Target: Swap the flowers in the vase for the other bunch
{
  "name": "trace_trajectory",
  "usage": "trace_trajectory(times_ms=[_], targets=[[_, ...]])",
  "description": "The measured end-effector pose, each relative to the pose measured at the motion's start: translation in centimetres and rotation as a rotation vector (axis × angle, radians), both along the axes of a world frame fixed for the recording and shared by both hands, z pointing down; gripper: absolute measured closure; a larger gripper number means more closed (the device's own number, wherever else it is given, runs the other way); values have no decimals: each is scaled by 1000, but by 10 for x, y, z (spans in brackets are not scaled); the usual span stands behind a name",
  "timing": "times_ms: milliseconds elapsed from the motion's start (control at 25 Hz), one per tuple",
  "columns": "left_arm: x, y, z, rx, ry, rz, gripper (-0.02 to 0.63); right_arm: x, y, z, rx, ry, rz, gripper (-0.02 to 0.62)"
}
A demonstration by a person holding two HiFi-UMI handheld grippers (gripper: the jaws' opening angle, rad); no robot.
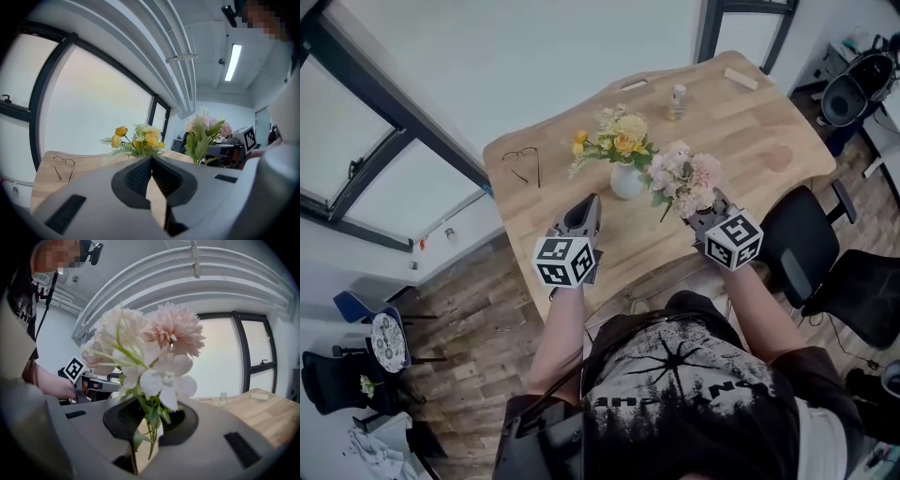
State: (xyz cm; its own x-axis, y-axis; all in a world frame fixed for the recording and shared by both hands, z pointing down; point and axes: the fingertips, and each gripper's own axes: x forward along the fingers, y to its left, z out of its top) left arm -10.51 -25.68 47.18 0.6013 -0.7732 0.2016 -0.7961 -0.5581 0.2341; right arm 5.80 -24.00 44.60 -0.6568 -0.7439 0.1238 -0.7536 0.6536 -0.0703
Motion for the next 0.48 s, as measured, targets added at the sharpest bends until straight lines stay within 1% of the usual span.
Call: trace_trajectory(times_ms=[280, 480], targets=[[-5, -15, 7, -1, 17, 13, 592, 6, -8, 9, -15, 16, 29, 522], [-8, -30, 0, 34, 43, 26, 592, 10, -23, 14, -37, 24, 27, 522]])
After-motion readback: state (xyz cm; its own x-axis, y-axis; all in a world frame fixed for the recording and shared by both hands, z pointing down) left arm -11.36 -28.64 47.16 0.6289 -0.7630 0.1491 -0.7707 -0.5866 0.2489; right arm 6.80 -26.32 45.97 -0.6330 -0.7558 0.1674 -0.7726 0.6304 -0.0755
